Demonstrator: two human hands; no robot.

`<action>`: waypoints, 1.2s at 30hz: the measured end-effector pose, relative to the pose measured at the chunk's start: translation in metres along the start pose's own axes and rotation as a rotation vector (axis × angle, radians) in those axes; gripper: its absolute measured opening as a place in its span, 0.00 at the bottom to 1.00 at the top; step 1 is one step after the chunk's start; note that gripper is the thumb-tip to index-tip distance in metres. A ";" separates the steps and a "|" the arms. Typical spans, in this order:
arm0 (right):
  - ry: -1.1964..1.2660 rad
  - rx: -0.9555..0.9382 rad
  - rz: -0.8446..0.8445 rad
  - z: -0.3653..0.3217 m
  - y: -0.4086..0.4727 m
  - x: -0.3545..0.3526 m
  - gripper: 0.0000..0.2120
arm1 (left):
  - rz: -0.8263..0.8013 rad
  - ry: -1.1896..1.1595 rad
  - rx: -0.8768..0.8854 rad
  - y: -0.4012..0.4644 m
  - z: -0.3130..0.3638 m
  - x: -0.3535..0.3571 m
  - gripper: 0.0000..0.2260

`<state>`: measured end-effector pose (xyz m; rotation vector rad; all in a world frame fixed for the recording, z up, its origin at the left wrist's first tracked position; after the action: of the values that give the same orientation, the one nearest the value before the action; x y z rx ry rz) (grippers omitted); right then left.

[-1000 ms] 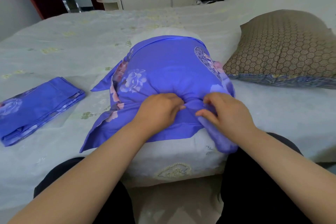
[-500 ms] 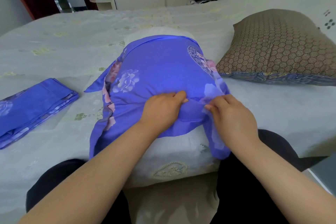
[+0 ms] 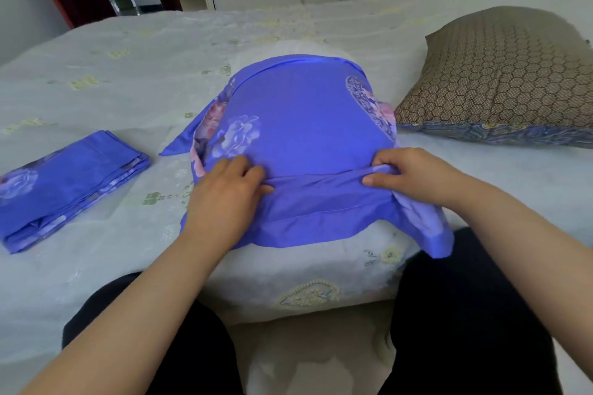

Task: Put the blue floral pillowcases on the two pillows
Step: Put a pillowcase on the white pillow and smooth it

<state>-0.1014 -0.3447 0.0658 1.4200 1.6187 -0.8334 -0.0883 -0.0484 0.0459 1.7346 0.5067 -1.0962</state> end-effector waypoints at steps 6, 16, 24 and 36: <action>0.000 -0.017 0.427 -0.040 -0.014 0.013 0.09 | 0.098 -0.123 -0.373 0.009 0.002 -0.031 0.07; 0.404 0.070 0.004 -0.021 0.020 -0.015 0.35 | -0.257 -0.635 -0.338 0.056 -0.034 -0.014 0.18; 0.196 0.006 -0.066 -0.005 0.012 -0.003 0.20 | -0.316 -0.566 -0.348 0.043 -0.056 0.001 0.17; -0.114 -0.188 0.324 -0.041 0.008 0.019 0.33 | 0.021 -0.126 0.068 -0.001 0.031 0.010 0.29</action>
<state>-0.1006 -0.2984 0.0677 1.4228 1.2994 -0.5487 -0.0974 -0.0766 0.0338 1.7125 0.3756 -1.2114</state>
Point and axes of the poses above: each hand's wrist, its own y-axis towards the middle knuckle, its own x-axis out of the palm, z = x × y, the point moved 1 cm from there along y, towards the middle knuckle, and after that the axes turned 1 degree about -x, right-handed, at the moved point
